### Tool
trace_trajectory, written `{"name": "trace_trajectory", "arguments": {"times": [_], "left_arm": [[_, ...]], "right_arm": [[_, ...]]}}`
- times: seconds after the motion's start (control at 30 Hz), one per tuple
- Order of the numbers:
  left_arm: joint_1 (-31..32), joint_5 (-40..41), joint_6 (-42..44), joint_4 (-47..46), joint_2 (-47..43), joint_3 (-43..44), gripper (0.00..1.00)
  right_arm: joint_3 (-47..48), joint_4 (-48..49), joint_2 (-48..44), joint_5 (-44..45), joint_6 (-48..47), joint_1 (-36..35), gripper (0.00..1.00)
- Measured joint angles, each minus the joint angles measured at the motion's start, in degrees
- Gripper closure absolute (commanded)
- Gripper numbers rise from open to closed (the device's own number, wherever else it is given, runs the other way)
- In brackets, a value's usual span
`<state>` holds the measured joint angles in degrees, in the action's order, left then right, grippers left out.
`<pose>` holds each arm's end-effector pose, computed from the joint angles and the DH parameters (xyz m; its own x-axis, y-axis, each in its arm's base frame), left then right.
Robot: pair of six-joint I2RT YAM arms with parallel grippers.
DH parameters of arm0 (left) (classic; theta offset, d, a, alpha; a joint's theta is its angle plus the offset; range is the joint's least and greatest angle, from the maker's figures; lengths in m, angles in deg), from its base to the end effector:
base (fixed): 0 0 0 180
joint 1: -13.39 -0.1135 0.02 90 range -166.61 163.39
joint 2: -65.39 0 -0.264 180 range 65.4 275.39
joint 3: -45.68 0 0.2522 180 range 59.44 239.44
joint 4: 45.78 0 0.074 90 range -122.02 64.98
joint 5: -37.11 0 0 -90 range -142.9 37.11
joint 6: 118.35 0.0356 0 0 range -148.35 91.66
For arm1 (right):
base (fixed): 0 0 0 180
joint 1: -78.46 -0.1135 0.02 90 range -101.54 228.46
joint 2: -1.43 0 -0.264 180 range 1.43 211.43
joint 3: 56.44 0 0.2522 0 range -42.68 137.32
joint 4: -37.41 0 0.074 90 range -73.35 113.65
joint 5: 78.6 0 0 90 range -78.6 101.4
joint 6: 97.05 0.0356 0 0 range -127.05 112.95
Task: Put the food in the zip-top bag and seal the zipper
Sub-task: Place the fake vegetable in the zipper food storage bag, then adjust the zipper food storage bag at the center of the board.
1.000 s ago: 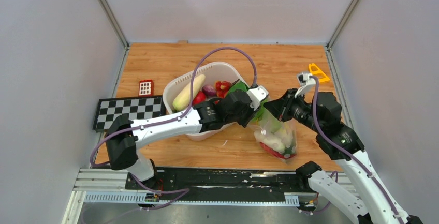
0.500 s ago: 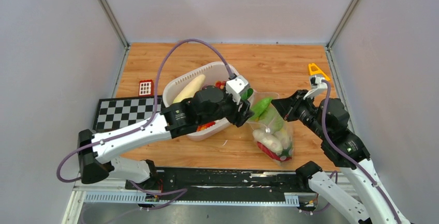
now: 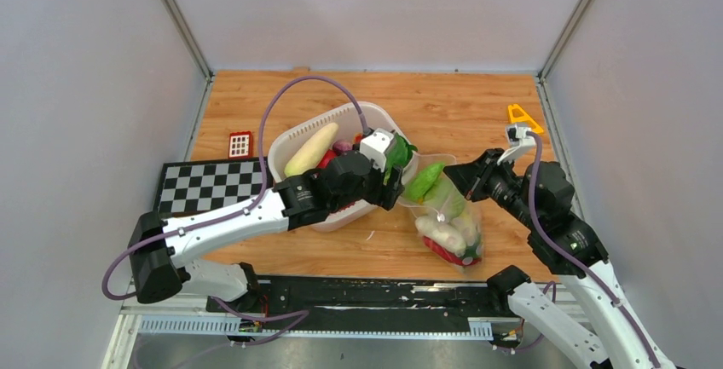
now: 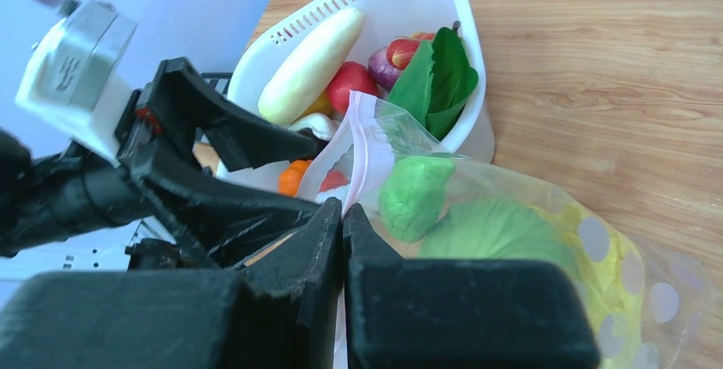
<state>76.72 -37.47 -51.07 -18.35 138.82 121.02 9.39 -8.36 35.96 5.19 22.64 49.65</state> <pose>0.1407 -0.2589 0.3283 -0.4695 0.1052 -0.8767 0.6206 0.7456 -0.2429 0.1067 0.0631 0.3668 -0.4729 0.3018 -0.8278 -0.3875 0.7725 0.5031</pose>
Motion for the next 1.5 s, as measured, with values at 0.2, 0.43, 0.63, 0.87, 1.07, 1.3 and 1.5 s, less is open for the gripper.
{"name": "trace_trajectory", "arguments": {"times": [0.2,0.43,0.63,0.87,1.07,1.3,1.5], "left_arm": [[-4.02,-4.35,-3.48,-2.69,1.4,-1.95,0.48],[-4.83,-9.2,-5.11,-4.72,2.58,-1.97,0.77],[-4.87,-11.06,-4.98,-5.92,2.56,-1.97,0.98],[-5.49,-10.84,-4.59,-4.07,2.43,0.09,1.0],[-6.93,-11.1,-4.59,-2.73,1.55,5.75,1.0],[-7.26,-16.26,-5.53,-2.93,5.05,13.14,1.0],[-7.28,-20.79,-8.68,-5.49,10.56,13.7,1.0]], "right_arm": [[-0.28,0.87,0.74,-2.91,-0.48,0.0,0.95],[-0.35,1.09,0.96,-4.39,-0.94,0.0,0.95],[-0.35,1.07,1.36,-5.38,-1.99,0.0,0.93],[0.68,0.63,3.1,-7.85,-5.81,0.0,0.94],[5.25,-2.95,3.96,-2.43,-10.97,-0.02,0.93],[7.56,-4.44,2.54,5.81,-12.7,-0.04,0.95],[11.32,-8.9,9.64,8.22,-13.49,-0.02,0.94]]}}
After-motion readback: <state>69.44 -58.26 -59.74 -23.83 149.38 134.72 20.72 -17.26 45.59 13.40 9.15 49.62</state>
